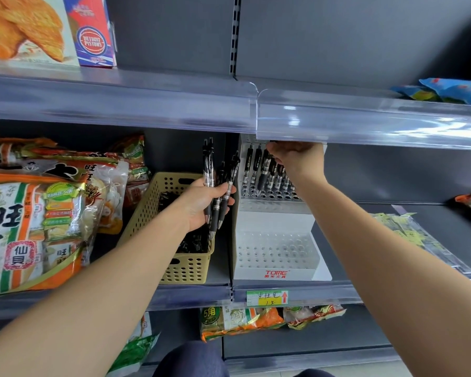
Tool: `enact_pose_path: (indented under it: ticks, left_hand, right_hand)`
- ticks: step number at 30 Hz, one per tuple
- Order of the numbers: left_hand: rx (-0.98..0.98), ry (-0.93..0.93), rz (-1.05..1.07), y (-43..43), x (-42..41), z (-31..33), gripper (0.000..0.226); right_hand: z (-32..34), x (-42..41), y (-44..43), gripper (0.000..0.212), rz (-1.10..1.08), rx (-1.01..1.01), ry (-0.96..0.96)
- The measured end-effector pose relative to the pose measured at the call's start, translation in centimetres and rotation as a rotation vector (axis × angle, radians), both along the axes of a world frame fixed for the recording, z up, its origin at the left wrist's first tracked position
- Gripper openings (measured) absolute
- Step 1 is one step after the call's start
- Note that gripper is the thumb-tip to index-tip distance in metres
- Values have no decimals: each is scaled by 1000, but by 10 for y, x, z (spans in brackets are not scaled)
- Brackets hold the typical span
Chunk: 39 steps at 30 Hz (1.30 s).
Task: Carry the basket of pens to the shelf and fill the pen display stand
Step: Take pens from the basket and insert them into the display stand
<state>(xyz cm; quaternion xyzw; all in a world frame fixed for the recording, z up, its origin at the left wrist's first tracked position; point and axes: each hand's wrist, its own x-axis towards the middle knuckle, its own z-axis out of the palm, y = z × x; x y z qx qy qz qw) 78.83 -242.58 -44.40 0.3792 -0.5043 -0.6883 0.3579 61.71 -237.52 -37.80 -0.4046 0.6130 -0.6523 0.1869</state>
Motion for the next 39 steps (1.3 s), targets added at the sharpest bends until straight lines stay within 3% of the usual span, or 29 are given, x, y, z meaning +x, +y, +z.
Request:
enact_pose_path:
  ticks: [19,29,39]
  left_hand:
    - [8,58,-5,0,-3,1,7]
    - [-8,71,-9,-3,1,0,6]
    - [-6,80,4,-3,2,3,5]
  right_hand:
    - [-14,5,-25,11,-160,115,317]
    - [-31,11,-34,17,-252,191,641]
    - [-32,14,-35,11,-287,271,706]
